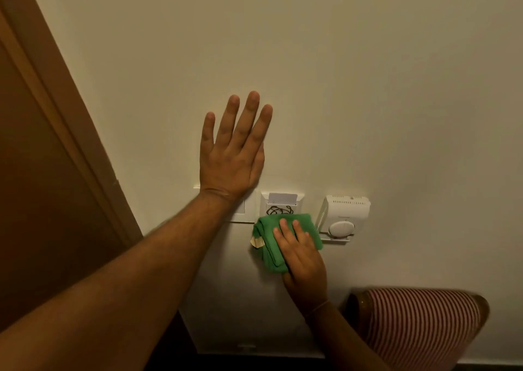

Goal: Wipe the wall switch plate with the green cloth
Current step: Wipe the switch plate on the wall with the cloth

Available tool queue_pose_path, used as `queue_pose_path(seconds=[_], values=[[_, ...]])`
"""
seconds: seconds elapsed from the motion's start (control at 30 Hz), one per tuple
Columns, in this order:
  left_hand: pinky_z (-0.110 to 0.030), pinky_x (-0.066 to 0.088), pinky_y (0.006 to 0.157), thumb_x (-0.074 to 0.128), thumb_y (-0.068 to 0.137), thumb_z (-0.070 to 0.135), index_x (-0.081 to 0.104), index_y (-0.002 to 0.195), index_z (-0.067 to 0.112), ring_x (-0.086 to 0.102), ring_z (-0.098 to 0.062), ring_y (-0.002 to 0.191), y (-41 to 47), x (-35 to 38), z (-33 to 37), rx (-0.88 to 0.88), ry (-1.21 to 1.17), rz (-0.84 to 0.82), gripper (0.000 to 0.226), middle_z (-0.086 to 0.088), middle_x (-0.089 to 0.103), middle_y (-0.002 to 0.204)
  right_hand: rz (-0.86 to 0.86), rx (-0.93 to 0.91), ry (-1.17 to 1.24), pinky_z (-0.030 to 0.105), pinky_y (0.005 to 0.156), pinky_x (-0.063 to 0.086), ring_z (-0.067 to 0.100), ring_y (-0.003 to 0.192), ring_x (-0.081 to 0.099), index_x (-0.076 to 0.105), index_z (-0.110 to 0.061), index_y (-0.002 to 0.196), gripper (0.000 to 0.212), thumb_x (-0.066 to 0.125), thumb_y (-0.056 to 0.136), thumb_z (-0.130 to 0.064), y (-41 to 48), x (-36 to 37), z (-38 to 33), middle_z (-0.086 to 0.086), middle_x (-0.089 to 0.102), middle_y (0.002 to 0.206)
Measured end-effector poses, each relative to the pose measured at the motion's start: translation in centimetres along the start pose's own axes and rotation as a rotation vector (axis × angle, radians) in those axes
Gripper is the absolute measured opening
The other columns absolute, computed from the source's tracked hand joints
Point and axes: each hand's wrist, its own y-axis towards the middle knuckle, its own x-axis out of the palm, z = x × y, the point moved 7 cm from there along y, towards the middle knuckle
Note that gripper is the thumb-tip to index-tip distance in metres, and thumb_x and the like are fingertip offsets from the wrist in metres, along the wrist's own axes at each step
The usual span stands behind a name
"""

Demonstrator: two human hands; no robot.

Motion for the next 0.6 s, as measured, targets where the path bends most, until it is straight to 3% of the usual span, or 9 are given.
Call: queue_pose_path(seconds=[0.1, 0.2, 0.27, 0.33, 0.43, 0.53, 0.6], values=[[-0.050, -0.013, 0.136, 0.039, 0.112, 0.030, -0.003, 0.178, 0.026, -0.016, -0.023, 0.170, 0.0, 0.1, -0.2, -0.010, 0.000, -0.002, 0.078, 0.002, -0.018, 0.183, -0.006, -0.027, 0.019, 0.042, 0.134, 0.025, 0.020, 0.162, 0.030, 0.051, -0.010, 0.153, 0.045, 0.036, 0.111, -0.014, 0.4, 1.1, -1.8, 0.007, 0.046, 0.164], [-0.050, -0.013, 0.136, 0.039, 0.113, 0.031, -0.003, 0.178, 0.026, -0.016, -0.023, 0.170, -0.1, 0.2, -0.1, -0.013, 0.001, 0.006, 0.077, 0.003, -0.018, 0.183, -0.005, -0.036, 0.005, 0.047, 0.129, 0.033, 0.025, 0.157, 0.038, 0.055, -0.007, 0.151, 0.048, 0.025, 0.117, -0.025, 0.5, 1.0, -1.9, 0.010, 0.049, 0.161], [-0.050, -0.013, 0.136, 0.038, 0.114, 0.031, -0.003, 0.178, 0.026, -0.016, -0.022, 0.170, -0.1, 0.2, -0.1, -0.011, 0.007, 0.013, 0.077, 0.003, -0.018, 0.183, 0.024, -0.005, -0.010, 0.049, 0.129, 0.034, 0.025, 0.160, 0.034, 0.051, -0.009, 0.153, 0.041, 0.038, 0.115, -0.020, 0.1, 0.6, -1.1, 0.008, 0.046, 0.163], [-0.050, -0.013, 0.136, 0.038, 0.114, 0.031, -0.003, 0.178, 0.026, -0.016, -0.022, 0.170, -0.2, 0.4, -0.1, -0.013, 0.009, 0.013, 0.076, 0.003, -0.018, 0.183, 0.076, 0.079, -0.007, 0.049, 0.132, 0.029, 0.020, 0.164, 0.024, 0.046, -0.011, 0.155, 0.047, 0.050, 0.108, -0.014, -0.4, 0.3, -0.5, 0.007, 0.042, 0.165], [-0.050, -0.013, 0.135, 0.039, 0.113, 0.032, -0.003, 0.178, 0.026, -0.016, -0.023, 0.169, -0.1, 0.5, -0.1, -0.018, 0.021, 0.014, 0.078, 0.003, -0.018, 0.182, 0.116, 0.129, 0.057, 0.045, 0.135, 0.020, 0.021, 0.165, 0.020, 0.041, -0.009, 0.158, 0.046, 0.040, 0.111, -0.012, -0.1, 1.1, -1.8, 0.007, 0.038, 0.167], [-0.050, -0.013, 0.135, 0.041, 0.113, 0.030, -0.005, 0.177, 0.027, -0.018, -0.023, 0.169, -0.1, 0.3, -0.1, -0.022, 0.028, 0.023, 0.079, 0.003, -0.020, 0.182, 0.051, 0.055, 0.111, 0.040, 0.135, 0.017, 0.019, 0.165, 0.020, 0.041, -0.010, 0.159, 0.063, 0.048, 0.098, 0.001, 1.2, 2.6, -4.3, 0.004, 0.034, 0.169], [-0.049, -0.013, 0.135, 0.043, 0.113, 0.030, -0.006, 0.177, 0.027, -0.020, -0.022, 0.168, 0.0, 0.2, -0.1, -0.030, 0.035, 0.022, 0.081, 0.004, -0.022, 0.181, 0.032, 0.025, 0.092, 0.039, 0.135, 0.019, 0.017, 0.165, 0.021, 0.042, -0.011, 0.158, 0.051, 0.046, 0.108, -0.006, 1.4, 2.9, -4.5, 0.004, 0.036, 0.168]])
